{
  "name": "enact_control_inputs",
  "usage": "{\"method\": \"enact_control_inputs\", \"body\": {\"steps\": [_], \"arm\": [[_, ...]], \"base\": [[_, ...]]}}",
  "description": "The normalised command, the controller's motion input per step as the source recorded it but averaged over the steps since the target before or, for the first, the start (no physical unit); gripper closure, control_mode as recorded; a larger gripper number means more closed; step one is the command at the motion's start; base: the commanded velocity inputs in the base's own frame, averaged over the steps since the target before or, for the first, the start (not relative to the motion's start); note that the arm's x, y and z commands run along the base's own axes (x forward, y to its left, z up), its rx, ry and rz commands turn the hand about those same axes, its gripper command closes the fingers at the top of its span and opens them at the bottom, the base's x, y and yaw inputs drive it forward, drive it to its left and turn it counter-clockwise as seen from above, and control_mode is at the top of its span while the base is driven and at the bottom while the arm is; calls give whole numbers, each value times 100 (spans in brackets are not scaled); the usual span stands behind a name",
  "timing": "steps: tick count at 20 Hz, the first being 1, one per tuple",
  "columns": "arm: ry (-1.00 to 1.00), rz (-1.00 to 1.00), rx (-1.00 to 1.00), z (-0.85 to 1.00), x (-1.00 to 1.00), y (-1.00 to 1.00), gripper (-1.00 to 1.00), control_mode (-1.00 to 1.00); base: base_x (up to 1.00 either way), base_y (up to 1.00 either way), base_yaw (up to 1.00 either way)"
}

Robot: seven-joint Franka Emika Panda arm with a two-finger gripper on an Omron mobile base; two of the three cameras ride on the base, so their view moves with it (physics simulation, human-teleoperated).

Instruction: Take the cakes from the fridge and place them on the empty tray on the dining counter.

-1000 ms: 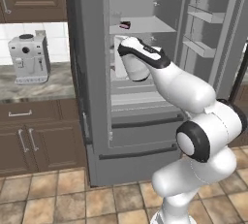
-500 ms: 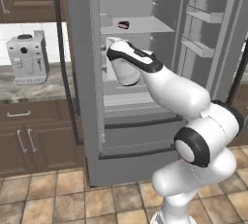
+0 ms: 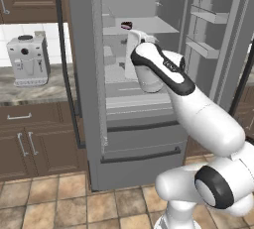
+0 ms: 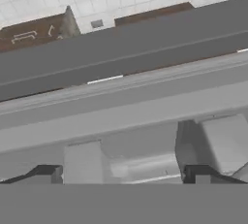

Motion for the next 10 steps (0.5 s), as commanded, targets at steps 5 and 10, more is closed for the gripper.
{"method": "enact_control_inputs", "body": {"steps": [5,10], "arm": [[31,-10,3,58,-36,-76,-100,-100],[40,-25,-1,45,-19,-42,-100,-100]], "base": [[0,0,0],[0,0,0]]}}
